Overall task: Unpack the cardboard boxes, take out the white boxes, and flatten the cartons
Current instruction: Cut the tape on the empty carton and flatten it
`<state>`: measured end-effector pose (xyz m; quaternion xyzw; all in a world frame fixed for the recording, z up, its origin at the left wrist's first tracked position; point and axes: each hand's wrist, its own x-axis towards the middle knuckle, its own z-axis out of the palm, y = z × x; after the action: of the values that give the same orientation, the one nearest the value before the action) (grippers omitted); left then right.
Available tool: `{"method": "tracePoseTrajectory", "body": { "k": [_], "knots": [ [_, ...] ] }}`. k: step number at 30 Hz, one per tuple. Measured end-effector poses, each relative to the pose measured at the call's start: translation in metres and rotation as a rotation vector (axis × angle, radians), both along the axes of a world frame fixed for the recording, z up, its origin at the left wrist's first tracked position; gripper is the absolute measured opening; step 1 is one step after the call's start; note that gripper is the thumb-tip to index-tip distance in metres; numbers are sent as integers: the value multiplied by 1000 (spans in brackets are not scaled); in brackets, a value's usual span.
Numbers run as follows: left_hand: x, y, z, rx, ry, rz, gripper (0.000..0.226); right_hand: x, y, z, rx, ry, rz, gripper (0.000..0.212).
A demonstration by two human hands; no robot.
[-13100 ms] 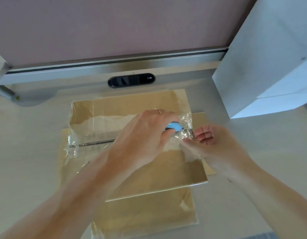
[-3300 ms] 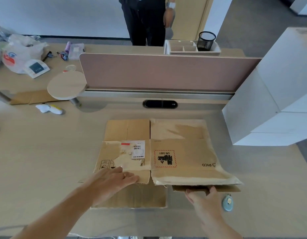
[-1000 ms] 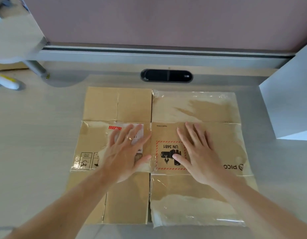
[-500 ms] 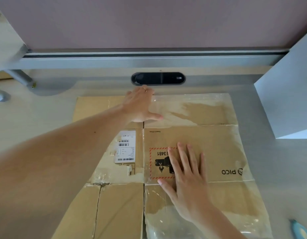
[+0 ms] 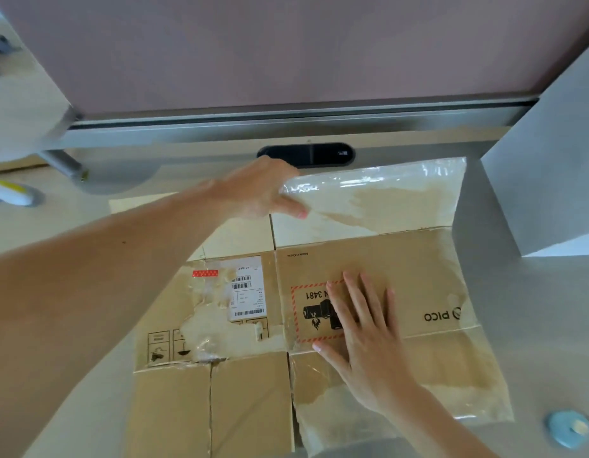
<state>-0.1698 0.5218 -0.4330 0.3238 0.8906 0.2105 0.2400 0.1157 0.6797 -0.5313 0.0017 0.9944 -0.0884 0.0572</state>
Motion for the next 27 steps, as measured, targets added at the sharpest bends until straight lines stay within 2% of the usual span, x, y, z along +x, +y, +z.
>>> {"method": "tracePoseTrajectory", "body": {
  "k": [2,4,6,10,12,14,17,18,19,22,23,25,27],
  "knots": [
    [14,-13,22,48,37,0,42,11,-2,12,-62,31,-28,92],
    [24,-31,47,78,103,22,43,30,-5,23,-215,63,-149,96],
    [32,-53,72,123,132,67,49,48,-11,34,-404,78,-398,103],
    [45,-92,122,301,39,150,60,56,-26,60,-796,123,-970,127],
    [54,-109,145,375,72,175,61,41,-33,80,-928,162,-1103,134],
    [63,-126,165,452,74,191,55,22,-37,101,-1022,250,-1208,136],
    [75,-151,184,524,-8,272,57,1,-31,122,-1041,311,-1428,140],
    [77,-161,187,572,-56,305,56,-2,-28,124,-1072,280,-1506,132],
    [79,-169,190,621,-94,331,53,-3,-24,123,-1161,223,-1524,115],
    [86,-185,187,650,-71,414,41,-1,-24,121,-1740,-2,-1281,44],
    [90,-189,178,616,-30,463,32,0,-26,120,-1805,-51,-1192,26],
    [104,-195,150,574,-7,575,18,4,-25,119,-1743,-64,-1065,27],
    [129,-201,114,593,-60,700,25,8,-19,113,-1644,-35,-1006,32]
  ]
}}
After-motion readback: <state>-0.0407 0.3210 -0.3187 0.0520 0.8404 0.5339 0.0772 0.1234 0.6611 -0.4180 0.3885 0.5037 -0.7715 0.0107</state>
